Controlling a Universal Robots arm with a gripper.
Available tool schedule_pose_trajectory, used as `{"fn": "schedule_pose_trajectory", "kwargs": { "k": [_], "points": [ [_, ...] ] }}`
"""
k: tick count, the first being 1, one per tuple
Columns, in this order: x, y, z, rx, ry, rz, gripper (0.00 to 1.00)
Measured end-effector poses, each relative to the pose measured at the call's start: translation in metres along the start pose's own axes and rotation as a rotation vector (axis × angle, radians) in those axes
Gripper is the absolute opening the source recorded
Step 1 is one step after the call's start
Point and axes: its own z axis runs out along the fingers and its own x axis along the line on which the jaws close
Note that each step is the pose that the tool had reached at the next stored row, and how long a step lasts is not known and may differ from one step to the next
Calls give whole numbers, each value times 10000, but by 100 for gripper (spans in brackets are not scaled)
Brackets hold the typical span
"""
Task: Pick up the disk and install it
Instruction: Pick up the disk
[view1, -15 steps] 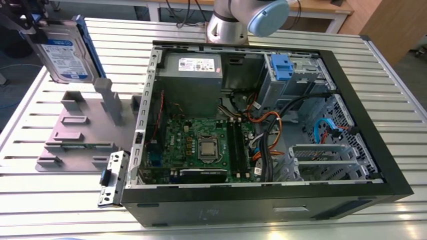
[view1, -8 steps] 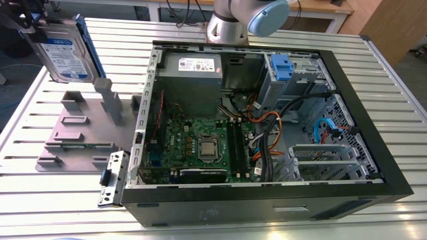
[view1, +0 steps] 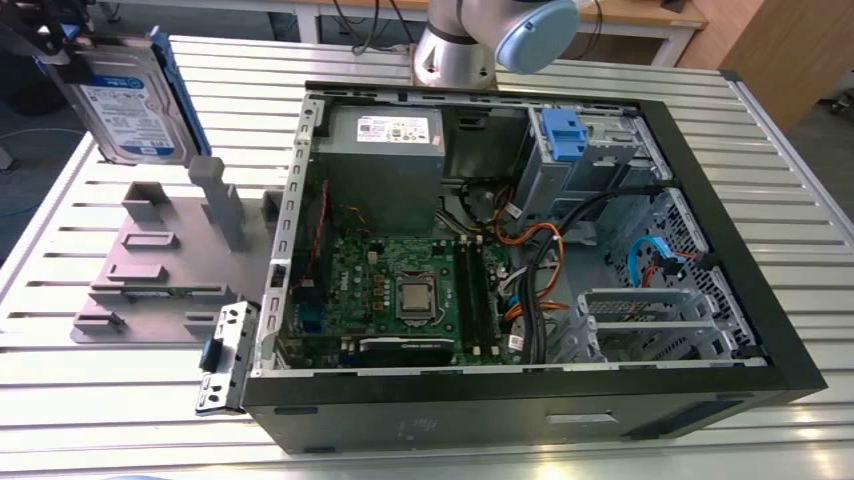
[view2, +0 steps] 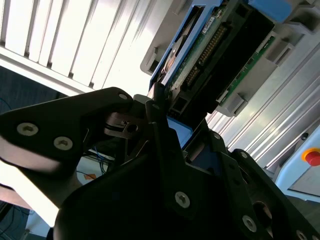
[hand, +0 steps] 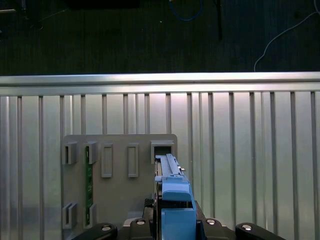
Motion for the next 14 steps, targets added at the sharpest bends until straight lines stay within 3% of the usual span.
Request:
{"fn": "schedule_pose_trajectory", "kwargs": {
  "k": [14],
  "points": [
    [-1,0,-36,0,0,0,36]
  ]
}}
